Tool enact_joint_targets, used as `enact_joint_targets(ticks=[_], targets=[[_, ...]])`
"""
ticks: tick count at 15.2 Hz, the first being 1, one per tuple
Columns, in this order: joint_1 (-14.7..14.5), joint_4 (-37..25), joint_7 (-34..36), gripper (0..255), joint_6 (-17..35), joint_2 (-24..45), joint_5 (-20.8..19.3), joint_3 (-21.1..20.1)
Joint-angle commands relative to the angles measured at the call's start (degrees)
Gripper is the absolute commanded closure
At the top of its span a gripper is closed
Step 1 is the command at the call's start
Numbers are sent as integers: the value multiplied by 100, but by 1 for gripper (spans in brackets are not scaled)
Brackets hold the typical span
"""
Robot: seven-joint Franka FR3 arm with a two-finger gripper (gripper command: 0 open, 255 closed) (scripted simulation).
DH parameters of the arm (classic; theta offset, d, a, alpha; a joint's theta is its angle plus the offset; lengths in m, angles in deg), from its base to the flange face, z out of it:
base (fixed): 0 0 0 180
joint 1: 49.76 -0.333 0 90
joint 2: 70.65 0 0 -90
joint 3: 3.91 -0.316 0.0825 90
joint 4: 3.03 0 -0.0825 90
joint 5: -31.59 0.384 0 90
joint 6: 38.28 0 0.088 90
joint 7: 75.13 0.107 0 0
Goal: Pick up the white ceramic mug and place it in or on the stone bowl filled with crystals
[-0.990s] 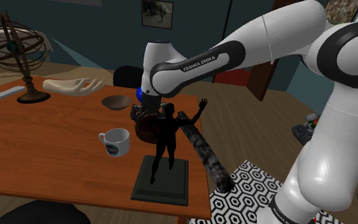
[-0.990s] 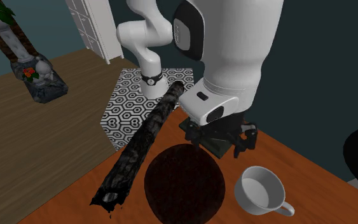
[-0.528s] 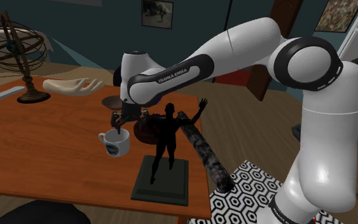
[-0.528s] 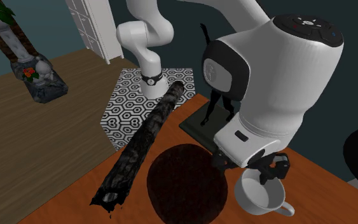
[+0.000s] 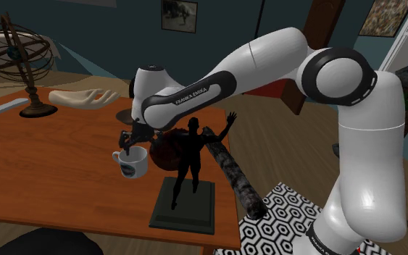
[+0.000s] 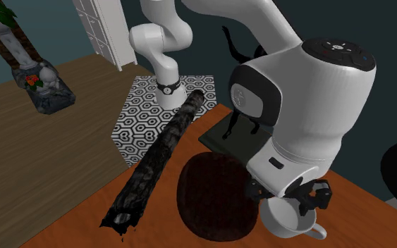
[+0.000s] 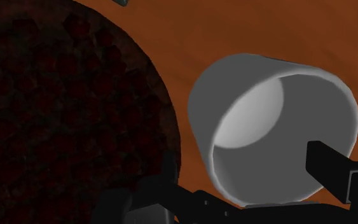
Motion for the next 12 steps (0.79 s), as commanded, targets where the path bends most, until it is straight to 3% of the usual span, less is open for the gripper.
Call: enact_joint_targets(ticks=[1,7,8,12], targets=[[24,50,9,0,-261,126,-30,66],[4,50,1,0,-259,124,-17,89],[28,89,-27,255,-308,37,12,76],[17,47,-12,255,-368,22,17,71]])
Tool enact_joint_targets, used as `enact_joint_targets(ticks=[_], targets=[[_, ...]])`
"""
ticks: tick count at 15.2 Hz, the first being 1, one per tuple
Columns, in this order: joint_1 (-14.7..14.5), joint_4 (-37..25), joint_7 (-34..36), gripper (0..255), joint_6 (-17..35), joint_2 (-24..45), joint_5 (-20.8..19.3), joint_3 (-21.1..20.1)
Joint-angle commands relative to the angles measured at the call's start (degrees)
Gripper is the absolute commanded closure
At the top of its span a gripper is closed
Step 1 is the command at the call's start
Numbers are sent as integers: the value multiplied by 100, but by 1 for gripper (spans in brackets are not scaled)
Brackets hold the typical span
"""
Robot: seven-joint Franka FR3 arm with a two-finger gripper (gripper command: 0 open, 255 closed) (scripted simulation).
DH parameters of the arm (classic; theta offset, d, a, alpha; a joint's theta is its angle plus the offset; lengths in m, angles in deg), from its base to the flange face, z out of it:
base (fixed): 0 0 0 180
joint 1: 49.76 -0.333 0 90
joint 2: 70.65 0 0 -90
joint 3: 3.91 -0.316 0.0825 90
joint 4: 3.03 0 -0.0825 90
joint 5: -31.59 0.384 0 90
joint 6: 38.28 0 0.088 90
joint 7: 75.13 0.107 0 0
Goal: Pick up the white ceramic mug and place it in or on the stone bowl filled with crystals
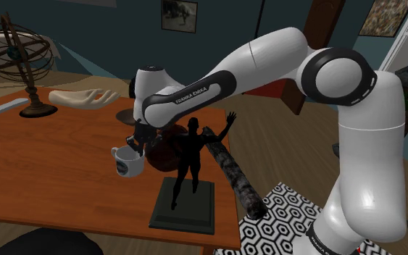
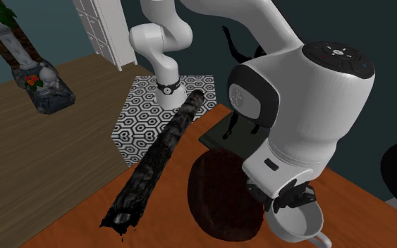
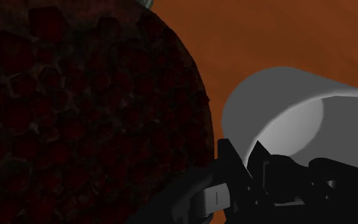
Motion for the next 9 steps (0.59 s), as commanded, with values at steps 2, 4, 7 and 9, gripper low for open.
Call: enact_joint_targets(ticks=[2,4,7,9], targets=[[23,28,-15,255,-81,56,-1,26],[25,-10,-23,255,-74,102,-8,34],[19,17,-11,255,-92,50,-2,21],[28,-38,-29,255,-217,-22,26,7]])
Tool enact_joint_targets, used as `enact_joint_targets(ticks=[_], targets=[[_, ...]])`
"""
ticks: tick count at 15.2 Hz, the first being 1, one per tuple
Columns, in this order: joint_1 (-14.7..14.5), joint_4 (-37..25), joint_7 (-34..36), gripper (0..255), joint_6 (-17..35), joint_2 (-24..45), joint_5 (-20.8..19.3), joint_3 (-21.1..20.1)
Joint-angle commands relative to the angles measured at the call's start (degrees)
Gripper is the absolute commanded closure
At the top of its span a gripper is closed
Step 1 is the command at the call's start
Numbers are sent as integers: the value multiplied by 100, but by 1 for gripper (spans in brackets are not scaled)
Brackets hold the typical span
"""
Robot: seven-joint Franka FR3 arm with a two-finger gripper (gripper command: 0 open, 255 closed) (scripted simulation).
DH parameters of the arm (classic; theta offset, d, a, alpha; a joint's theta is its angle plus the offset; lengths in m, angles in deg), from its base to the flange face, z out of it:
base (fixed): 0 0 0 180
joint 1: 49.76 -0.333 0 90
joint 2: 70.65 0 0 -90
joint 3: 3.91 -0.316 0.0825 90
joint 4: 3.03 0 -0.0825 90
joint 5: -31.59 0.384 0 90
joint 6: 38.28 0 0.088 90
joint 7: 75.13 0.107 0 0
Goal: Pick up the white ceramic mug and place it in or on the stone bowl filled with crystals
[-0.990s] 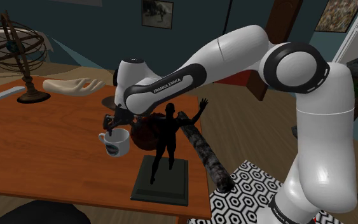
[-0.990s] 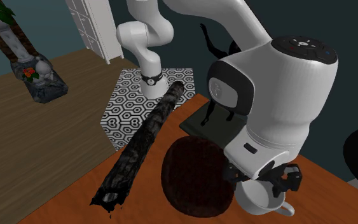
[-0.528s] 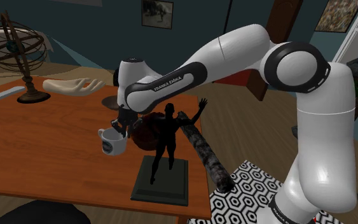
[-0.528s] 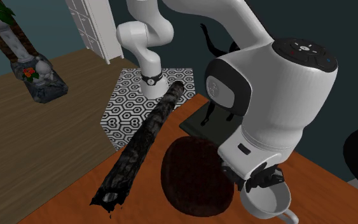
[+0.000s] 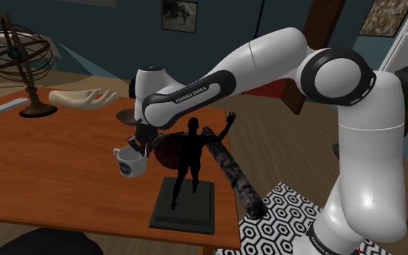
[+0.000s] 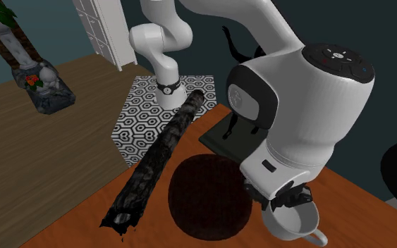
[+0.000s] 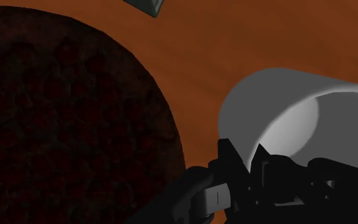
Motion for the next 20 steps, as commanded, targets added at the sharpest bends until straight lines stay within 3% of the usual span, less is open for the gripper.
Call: enact_joint_targets(ticks=[1,20], targets=[[13,-36,-18,255,-129,-70,27,-10],[43,-869,-151,255,-1406,-532,216,-92]])
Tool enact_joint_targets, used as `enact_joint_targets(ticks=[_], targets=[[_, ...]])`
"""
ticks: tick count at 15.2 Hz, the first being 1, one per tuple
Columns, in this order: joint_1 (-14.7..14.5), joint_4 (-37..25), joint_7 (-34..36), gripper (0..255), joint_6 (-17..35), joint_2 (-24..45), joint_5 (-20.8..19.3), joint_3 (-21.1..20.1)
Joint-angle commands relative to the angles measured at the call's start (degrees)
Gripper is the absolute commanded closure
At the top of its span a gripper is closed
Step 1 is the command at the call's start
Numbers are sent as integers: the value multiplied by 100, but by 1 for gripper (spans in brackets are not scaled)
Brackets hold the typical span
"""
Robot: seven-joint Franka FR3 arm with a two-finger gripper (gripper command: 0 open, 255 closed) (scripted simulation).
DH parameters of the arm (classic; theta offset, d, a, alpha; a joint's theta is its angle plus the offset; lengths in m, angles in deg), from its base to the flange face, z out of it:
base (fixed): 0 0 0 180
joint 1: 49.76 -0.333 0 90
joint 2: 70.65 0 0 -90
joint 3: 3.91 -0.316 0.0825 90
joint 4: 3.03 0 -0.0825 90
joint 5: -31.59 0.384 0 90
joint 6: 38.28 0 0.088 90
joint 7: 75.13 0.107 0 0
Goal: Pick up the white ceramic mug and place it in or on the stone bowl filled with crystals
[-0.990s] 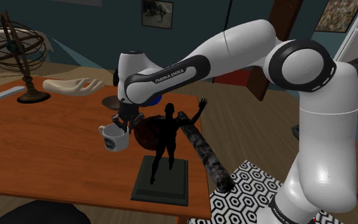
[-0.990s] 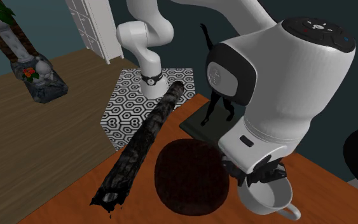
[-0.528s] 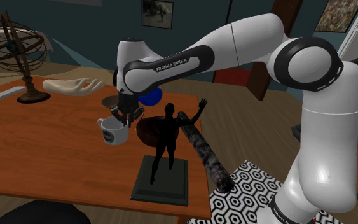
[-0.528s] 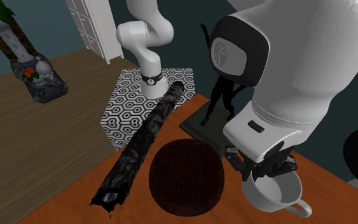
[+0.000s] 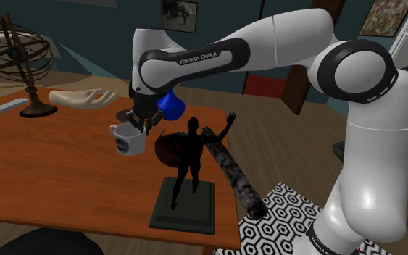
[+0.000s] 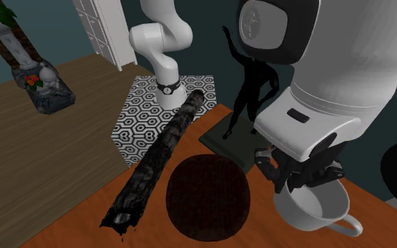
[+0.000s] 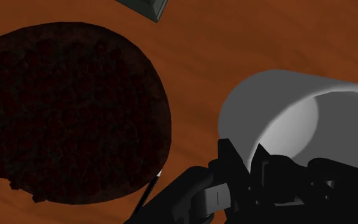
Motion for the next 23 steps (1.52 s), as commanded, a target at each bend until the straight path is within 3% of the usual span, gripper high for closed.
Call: enact_joint_targets(ticks=[1,9,16,23], targets=[[-3,-112,-6,255,-143,-31,12,-6],[-17,-605,-34,255,-691,-89,42,-22],[630,442,-958,255,-446,-936,426,223],[1151,1062,-1906,255,-383,-1497,703,583]])
